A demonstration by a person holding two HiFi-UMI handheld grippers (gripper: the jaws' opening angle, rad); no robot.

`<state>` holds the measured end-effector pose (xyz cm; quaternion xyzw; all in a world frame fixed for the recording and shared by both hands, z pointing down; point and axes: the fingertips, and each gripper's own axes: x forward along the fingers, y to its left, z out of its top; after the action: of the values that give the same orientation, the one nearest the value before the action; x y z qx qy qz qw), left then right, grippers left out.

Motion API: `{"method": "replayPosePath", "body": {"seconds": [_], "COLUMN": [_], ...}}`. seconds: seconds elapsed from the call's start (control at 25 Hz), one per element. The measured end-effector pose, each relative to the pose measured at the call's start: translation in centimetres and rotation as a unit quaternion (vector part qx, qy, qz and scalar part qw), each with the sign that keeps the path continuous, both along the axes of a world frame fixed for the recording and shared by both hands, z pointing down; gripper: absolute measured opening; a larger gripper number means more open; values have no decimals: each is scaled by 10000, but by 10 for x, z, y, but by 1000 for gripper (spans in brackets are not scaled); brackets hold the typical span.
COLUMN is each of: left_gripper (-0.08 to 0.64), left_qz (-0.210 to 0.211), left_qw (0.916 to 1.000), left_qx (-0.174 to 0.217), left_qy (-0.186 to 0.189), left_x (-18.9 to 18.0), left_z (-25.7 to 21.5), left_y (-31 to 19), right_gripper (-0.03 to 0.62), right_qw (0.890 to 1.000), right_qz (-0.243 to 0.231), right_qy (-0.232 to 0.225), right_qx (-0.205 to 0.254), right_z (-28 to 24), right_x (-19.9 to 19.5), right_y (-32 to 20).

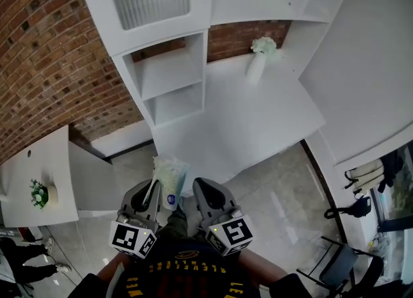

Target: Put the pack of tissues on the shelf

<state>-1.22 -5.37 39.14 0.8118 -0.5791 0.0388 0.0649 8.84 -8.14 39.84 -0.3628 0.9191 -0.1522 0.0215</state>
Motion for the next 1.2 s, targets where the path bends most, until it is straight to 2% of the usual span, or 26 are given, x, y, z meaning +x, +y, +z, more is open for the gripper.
{"method": "replayPosePath", "body": {"seconds": [0.32,0.68,1.2], "left_gripper": [14,14,15], "left_qz": [234,458,662], "left_qw": [9996,9987,9973], "left_qx": [174,168,319], "left_qy": [68,130,76], "left_x": [-26,-57,-88], "left_z": [-10,-11,-14], "left_y": [-61,-124,-197], "right_gripper": [5,6,6], "right_qw": [9994,9981,9949], "right_qz": [280,568,801], "right_qy": [117,127,511], "right_qx": [142,205,329], "right_z": [-4,-11,-12], "right_x": [-20,-51,-81], "right_y": [-53,-124,-191]}}
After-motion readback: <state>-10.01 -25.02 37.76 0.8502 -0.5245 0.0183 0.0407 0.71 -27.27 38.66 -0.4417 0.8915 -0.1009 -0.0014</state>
